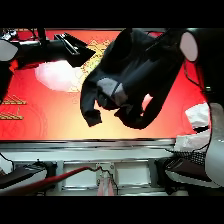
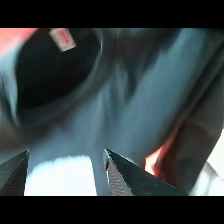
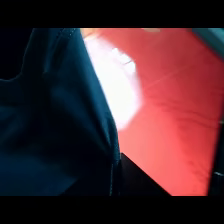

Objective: Fold the clothes and pants, and hang the long-sleeved shirts on hangers.

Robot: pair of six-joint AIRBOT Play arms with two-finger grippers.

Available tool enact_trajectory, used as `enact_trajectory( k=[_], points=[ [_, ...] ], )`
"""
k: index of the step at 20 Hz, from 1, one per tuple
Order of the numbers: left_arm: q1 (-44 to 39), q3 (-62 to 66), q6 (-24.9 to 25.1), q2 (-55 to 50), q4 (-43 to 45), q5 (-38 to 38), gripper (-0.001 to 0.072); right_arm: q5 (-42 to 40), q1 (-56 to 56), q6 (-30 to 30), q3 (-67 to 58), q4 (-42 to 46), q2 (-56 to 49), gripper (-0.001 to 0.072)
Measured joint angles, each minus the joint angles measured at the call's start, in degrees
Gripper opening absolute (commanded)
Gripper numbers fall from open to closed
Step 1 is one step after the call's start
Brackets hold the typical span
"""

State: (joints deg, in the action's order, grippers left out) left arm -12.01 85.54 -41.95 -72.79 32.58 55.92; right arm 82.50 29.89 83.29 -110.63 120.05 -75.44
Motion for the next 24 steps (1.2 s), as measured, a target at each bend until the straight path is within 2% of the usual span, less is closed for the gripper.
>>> enact_trajectory(
  k=[5,10,17,24],
  points=[
    [-1.1,0.0,-6.6,1.4,0.0,6.1,0.0398,-0.5,-5.5,7.6,-3.0,8.0,3.6,0.0016],
    [-3.7,0.0,-12.4,3.0,0.0,10.6,0.0398,-1.3,-14.5,18.6,-4.6,13.8,7.8,0.0016],
    [-7.0,0.0,-16.0,4.0,2.8,15.7,0.0398,-3.6,-29.4,23.9,-5.2,19.7,11.3,0.0016],
    [-7.6,0.0,-17.5,4.0,4.4,16.8,0.0398,-12.0,-43.5,31.0,-5.4,21.2,11.9,0.0016]
  ],
)
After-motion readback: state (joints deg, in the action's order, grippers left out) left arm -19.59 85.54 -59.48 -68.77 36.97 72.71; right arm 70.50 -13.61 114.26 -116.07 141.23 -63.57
